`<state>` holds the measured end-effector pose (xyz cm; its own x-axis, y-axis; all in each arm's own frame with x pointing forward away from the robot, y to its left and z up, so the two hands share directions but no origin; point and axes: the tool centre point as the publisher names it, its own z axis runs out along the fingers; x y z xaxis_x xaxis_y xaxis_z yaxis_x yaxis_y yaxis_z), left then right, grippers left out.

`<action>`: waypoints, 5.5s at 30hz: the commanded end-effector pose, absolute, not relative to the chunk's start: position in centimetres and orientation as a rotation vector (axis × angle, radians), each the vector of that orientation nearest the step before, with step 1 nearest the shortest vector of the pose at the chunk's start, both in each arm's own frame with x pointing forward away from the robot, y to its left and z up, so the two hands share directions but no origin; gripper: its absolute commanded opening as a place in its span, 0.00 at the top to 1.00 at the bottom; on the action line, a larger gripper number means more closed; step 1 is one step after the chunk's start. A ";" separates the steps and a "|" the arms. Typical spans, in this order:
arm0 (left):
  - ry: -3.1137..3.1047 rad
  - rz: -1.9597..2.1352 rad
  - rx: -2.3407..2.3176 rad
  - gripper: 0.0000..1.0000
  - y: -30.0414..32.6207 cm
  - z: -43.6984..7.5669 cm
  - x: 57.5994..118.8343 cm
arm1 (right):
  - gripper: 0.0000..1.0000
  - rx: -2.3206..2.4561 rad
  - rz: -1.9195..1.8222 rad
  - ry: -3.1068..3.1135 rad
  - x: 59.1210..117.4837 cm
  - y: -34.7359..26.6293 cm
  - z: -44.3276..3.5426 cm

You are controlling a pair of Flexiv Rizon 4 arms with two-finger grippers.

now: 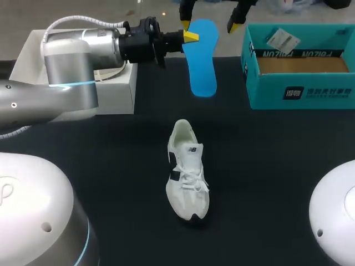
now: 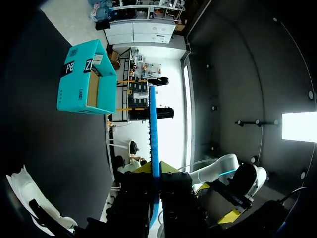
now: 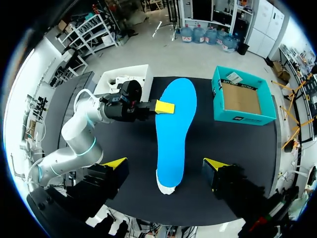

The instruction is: Take the shoe out of the shoebox, open the shoe tongue, remove and reinsert the insole, then place the shoe into the shoebox

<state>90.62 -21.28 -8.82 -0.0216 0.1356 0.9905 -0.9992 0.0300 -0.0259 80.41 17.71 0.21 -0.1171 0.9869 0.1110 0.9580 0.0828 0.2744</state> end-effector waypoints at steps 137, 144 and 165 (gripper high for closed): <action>-1.092 1.337 1.012 1.00 -17.5 -7.6 88.9 | 0.00 2.134 2.689 2.122 83.7 11.6 -5.8; -1.085 1.336 1.018 1.00 -17.5 -8.0 88.6 | 0.00 2.044 2.468 2.291 83.7 11.4 -5.0; -1.126 1.346 0.993 1.00 -17.7 -7.1 88.9 | 0.00 2.162 2.371 2.340 82.6 11.6 -6.7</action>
